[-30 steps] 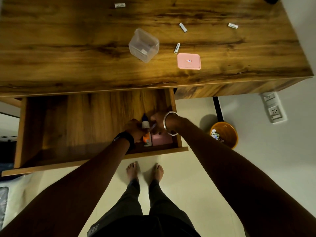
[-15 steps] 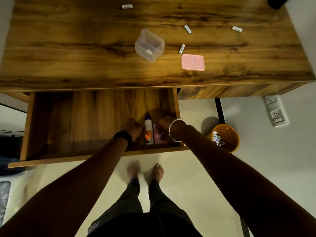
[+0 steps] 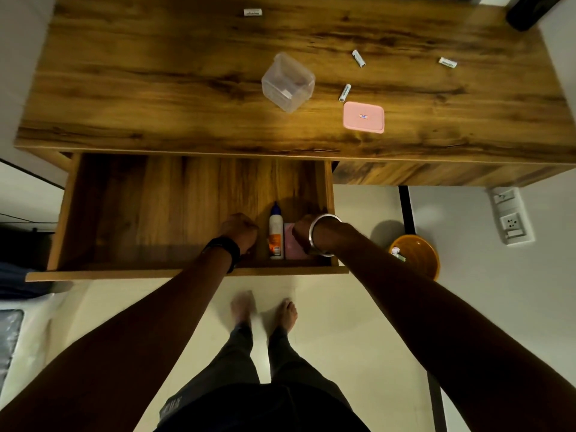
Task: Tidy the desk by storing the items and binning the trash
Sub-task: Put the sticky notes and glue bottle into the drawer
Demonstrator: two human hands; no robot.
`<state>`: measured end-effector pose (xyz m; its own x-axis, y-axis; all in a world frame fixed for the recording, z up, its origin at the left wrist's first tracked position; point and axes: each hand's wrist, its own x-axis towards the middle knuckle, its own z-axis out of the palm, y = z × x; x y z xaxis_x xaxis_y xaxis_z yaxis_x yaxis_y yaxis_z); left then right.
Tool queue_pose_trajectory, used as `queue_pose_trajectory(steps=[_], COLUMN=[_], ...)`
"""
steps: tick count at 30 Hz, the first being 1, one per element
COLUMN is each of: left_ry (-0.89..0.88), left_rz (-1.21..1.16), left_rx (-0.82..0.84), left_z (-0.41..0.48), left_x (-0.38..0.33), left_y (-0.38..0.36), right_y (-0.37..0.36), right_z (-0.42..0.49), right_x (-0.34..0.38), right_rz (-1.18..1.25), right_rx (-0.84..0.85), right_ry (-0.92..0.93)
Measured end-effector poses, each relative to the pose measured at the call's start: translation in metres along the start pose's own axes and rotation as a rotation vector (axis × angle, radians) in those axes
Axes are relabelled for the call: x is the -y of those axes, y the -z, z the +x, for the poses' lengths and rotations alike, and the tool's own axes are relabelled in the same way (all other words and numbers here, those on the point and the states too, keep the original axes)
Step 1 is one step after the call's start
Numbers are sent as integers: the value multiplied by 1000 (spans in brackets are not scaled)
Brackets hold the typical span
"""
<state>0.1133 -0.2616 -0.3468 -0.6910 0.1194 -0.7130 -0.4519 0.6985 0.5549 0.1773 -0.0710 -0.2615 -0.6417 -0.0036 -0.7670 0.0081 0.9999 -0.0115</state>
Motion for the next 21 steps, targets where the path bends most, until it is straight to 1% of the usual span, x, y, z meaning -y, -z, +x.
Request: queue_pose_trajectory(steps=[1,4,5,7,9,13,14,17,19,21], left_ry=[-7,-20,-23,-25,-27,-32,-33,-25,-36,-63], left_rz=[-6,-16,-13,-18,-24,-23,-29,-85,-141,-173], left_rx=[-8,-14,-19,-31,-50,-60,-61,-59,-66,-88], left_z=[-3,-9,-10,-13,-17,-23,-23,-27,-31,-37], left_x=[-1,-2,-2,-1,-2,-7,-7,-8,-10,-14], left_y=[1,2,2,3,4,6,7,11,15,18], right_y=[2,1,-3,-10,-11,-8,-8,1,9,11], right_z=[0,5,9,18,21,20,24,30,28,20], right_x=[0,2,2,0,1,1,-1,-9,-12,-10], right_rz=[-27,102,138,88,52,65,141,259,383,580], right_rx=[32,110,83,-5,-43,-53,-82,-120,-223,-359], right_ry=[10,-8,9,39,37,-5,-10,-12,53,86])
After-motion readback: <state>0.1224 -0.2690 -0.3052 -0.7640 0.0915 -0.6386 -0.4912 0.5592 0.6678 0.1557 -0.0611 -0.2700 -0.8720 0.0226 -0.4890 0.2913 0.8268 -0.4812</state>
